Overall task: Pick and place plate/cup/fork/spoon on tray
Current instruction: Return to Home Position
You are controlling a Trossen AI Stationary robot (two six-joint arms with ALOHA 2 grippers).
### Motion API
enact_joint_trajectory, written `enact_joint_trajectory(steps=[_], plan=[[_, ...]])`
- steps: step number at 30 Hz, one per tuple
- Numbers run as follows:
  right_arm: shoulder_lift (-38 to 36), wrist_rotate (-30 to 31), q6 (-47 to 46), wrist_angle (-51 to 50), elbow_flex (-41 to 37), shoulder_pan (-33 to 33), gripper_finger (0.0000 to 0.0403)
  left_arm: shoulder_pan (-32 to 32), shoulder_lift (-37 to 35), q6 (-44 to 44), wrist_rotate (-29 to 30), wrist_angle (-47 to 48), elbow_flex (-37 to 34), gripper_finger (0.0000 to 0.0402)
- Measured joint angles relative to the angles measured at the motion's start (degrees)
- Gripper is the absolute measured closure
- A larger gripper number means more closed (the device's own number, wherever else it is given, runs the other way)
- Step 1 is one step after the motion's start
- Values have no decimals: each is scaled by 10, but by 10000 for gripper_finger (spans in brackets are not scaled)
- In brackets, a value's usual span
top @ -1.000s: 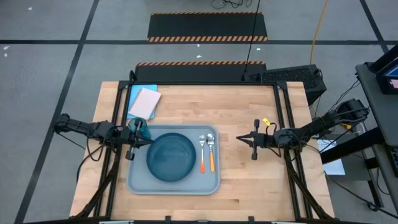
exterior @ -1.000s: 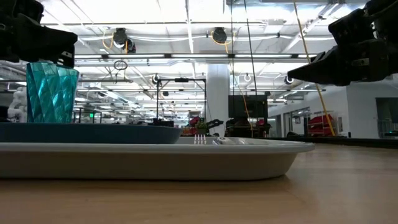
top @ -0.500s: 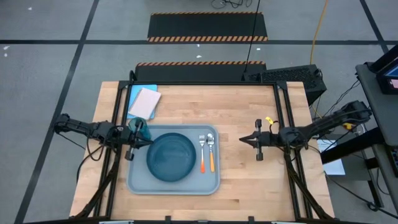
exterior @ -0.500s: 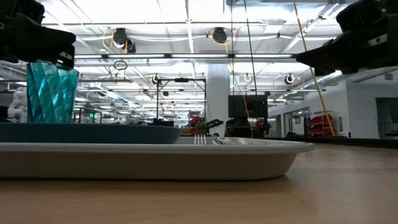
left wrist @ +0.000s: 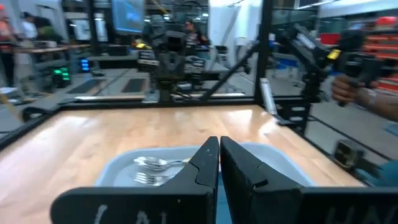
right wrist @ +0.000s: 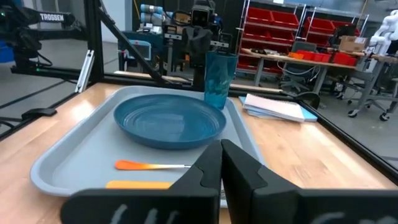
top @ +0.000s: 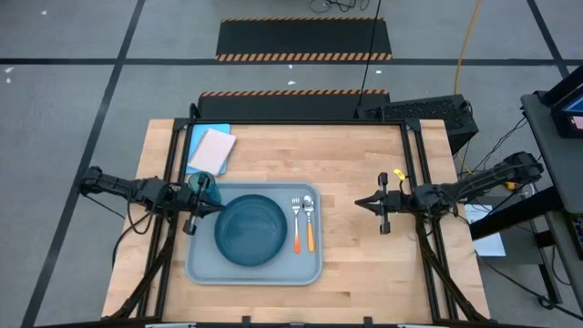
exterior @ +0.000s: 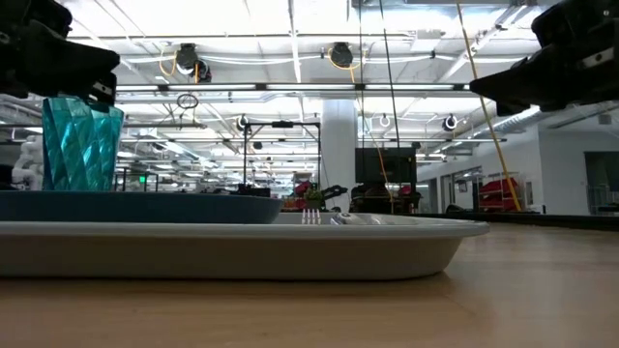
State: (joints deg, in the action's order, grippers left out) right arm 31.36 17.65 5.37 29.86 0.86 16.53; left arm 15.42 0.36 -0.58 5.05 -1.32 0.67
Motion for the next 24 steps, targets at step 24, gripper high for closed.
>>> enact_joint_trajectory(steps=[24], plan=[[-4,0,2,-15,-1,0,403,-1,0,42,30,-43,-1,397]])
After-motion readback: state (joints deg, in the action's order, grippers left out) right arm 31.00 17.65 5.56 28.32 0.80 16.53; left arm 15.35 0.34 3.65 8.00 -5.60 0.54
